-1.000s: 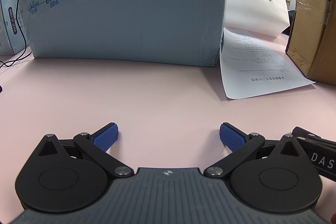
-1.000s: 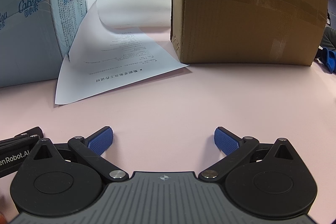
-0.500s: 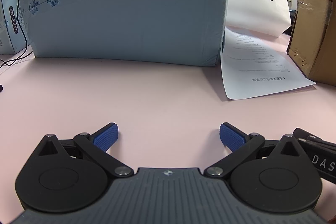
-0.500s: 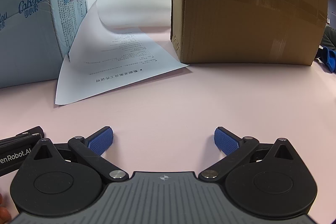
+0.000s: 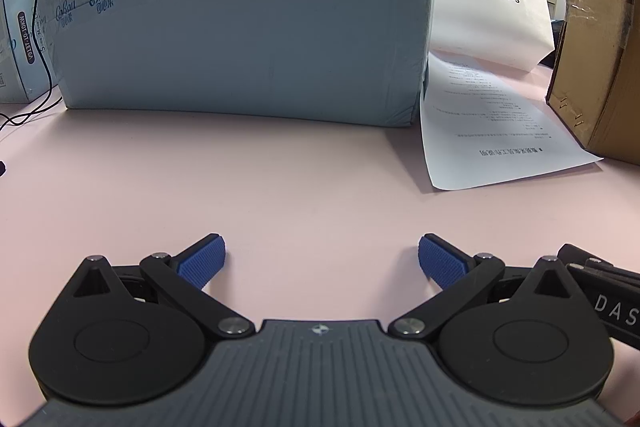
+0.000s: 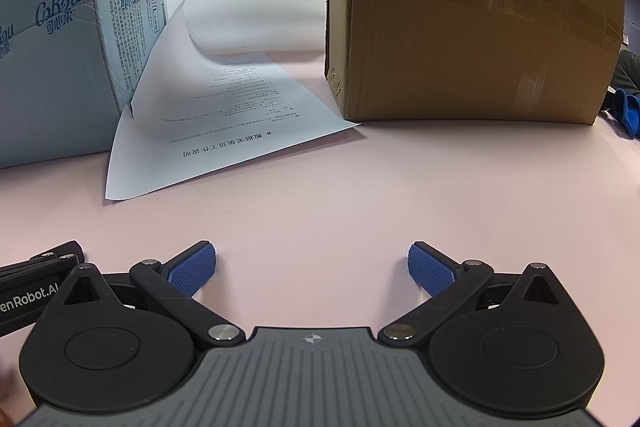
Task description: Fold clothes
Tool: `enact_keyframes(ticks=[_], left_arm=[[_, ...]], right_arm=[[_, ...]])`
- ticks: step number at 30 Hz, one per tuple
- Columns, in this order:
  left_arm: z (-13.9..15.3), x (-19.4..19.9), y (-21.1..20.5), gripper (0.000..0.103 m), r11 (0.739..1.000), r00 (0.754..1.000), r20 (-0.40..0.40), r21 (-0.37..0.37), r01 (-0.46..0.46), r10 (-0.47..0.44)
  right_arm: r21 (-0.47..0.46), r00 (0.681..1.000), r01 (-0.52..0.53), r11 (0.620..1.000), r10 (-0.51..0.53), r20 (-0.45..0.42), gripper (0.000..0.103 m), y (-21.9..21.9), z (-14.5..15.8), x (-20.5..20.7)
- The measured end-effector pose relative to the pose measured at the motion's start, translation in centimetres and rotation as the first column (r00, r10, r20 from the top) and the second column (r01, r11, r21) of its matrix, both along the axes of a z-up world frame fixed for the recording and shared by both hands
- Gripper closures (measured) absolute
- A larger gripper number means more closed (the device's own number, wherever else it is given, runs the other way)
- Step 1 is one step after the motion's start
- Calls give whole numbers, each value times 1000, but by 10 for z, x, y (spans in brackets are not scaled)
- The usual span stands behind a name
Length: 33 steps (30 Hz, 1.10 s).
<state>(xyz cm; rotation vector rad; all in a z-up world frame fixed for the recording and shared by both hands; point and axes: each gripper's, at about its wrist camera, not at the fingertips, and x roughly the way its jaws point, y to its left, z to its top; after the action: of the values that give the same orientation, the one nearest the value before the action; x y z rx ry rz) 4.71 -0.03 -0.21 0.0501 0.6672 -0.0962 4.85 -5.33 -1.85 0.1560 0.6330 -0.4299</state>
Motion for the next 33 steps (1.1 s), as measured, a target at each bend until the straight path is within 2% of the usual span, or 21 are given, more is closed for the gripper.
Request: enact_keyframes(ticks=[33], left_arm=[[0, 0, 0, 0, 1000, 1000, 0, -1, -1, 1]], right_arm=[[0, 1000, 0, 1000, 0, 0, 0, -2, 1, -1]])
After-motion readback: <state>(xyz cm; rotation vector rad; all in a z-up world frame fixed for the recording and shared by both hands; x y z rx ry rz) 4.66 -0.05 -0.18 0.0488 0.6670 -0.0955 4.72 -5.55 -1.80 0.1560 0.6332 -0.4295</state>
